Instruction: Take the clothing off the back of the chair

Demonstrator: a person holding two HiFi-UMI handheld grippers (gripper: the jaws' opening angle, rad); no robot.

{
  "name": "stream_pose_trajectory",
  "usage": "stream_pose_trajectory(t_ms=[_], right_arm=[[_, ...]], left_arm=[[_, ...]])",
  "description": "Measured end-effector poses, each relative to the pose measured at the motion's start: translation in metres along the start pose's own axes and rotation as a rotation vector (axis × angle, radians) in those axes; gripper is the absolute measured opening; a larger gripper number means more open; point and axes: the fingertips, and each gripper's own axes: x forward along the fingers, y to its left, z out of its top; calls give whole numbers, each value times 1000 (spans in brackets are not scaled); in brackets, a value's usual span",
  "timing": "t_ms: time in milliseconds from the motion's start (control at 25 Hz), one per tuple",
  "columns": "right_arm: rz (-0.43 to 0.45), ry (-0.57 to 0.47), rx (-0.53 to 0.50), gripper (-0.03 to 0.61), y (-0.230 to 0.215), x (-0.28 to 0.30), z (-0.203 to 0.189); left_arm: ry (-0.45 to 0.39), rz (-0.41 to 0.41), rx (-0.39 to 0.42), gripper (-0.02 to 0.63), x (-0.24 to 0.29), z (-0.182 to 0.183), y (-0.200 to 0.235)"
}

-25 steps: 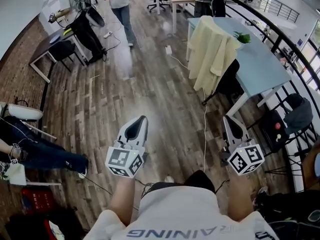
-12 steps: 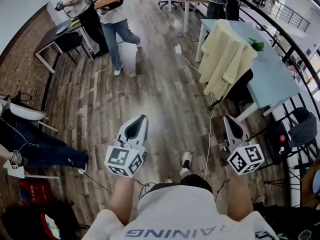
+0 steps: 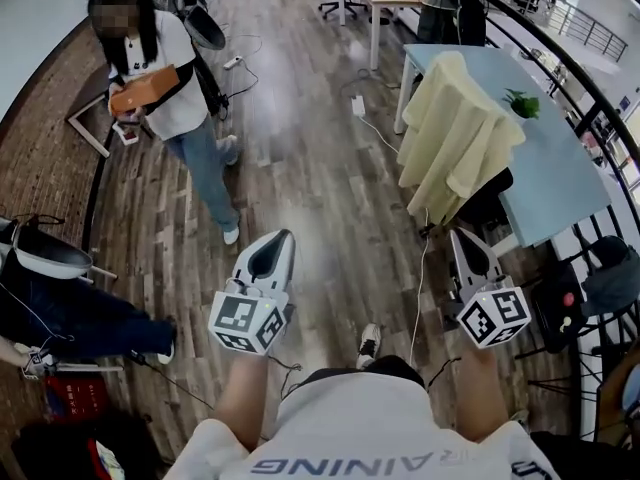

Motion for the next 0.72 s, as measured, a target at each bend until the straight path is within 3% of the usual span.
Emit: stream_pose_trajectory(t_ms=[360, 720], right_arm=[[-38, 10, -93, 22, -91, 51, 18], [-18, -17, -84, 22, -121, 104, 25]], left_arm=[[-31, 11, -12, 41, 109, 14, 1], [-23, 17, -8, 41, 167, 18, 26]])
